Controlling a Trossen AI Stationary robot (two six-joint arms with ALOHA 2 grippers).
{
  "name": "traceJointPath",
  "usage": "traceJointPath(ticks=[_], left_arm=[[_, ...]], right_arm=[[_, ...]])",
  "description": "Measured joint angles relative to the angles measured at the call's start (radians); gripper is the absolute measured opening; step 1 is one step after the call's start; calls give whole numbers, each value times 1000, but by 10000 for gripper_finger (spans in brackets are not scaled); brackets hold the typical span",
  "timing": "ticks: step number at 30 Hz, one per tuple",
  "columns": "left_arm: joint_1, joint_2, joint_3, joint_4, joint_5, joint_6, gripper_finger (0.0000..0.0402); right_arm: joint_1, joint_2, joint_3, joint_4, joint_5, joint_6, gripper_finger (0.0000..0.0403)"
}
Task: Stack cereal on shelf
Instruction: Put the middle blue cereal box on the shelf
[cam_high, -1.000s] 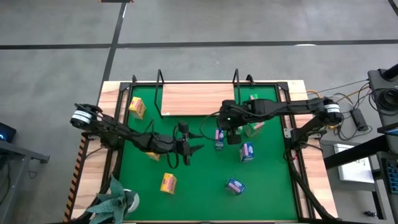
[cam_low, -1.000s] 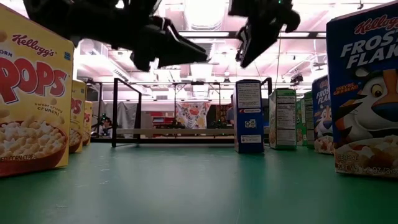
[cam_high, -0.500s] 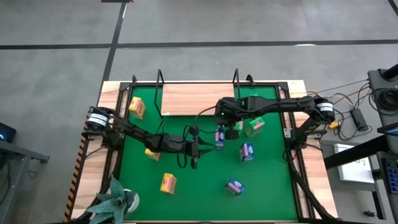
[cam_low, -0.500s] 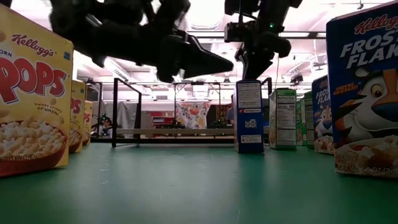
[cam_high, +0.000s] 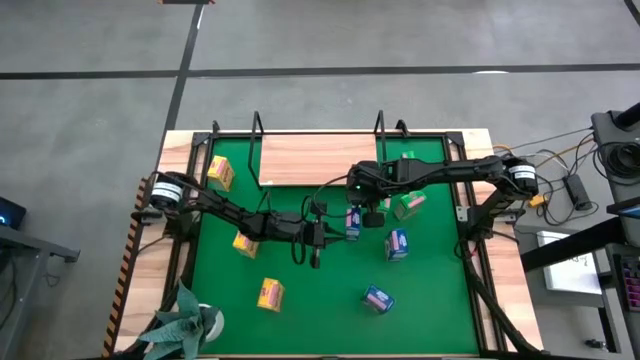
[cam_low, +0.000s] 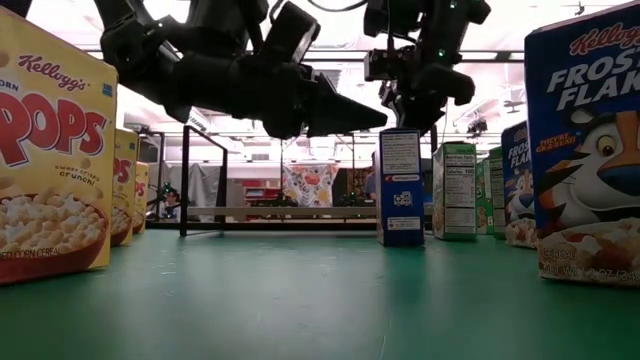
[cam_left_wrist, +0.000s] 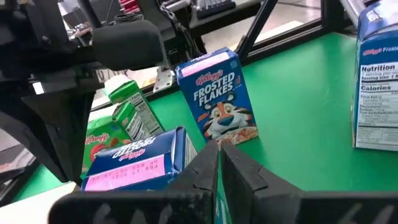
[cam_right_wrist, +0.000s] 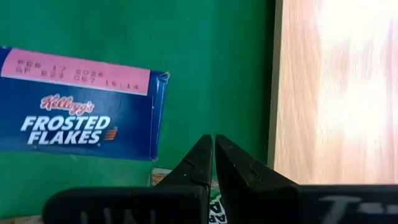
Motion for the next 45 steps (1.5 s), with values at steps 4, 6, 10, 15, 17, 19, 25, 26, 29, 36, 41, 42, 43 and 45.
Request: traceJointPath(ticks=[4,6,10,15,17,19,25,26,29,36,41,42,43,45], left_arm=[[17,24,-1,30,29,-18,0],[20,47,-1,67,37,-24,0],[21,72,-2,111,38,-37,0],[39,73,-2,112,-2,-88,0],[44,73,-2,110,-50,-105,0],[44,72,-2,101,-76,-106,0],[43,72,-4,98,-79,-107,0],[43,71,-4,98,-80,-108,0],[43,69,-5,95,-84,-108,0],[43,43,-5,39,-157,-105,0],[38,13,-7,10,-157,-99,0],[38,6,-8,7,-156,-97,0],[38,1,-10,-1,-156,-97,0],[38,-8,-11,-23,-156,-97,0]], right_arm=[[0,0,-3,1,-21,7,9],[0,0,-3,1,-26,9,9],[0,-1,-3,1,-27,11,9],[3,-1,-3,1,-28,11,9],[9,-1,-3,-1,-39,15,9],[13,-2,-3,-13,-53,26,9],[35,-6,-3,-43,-63,68,9],[37,-7,-3,-51,-62,77,9],[42,-13,-3,-77,-65,102,9],[45,-26,-4,-122,-64,140,9],[45,-57,-4,-119,-26,143,9],[45,-65,-4,-117,-25,143,9],[44,-75,-4,-115,-24,144,9],[43,-97,-4,-106,-23,150,9]])
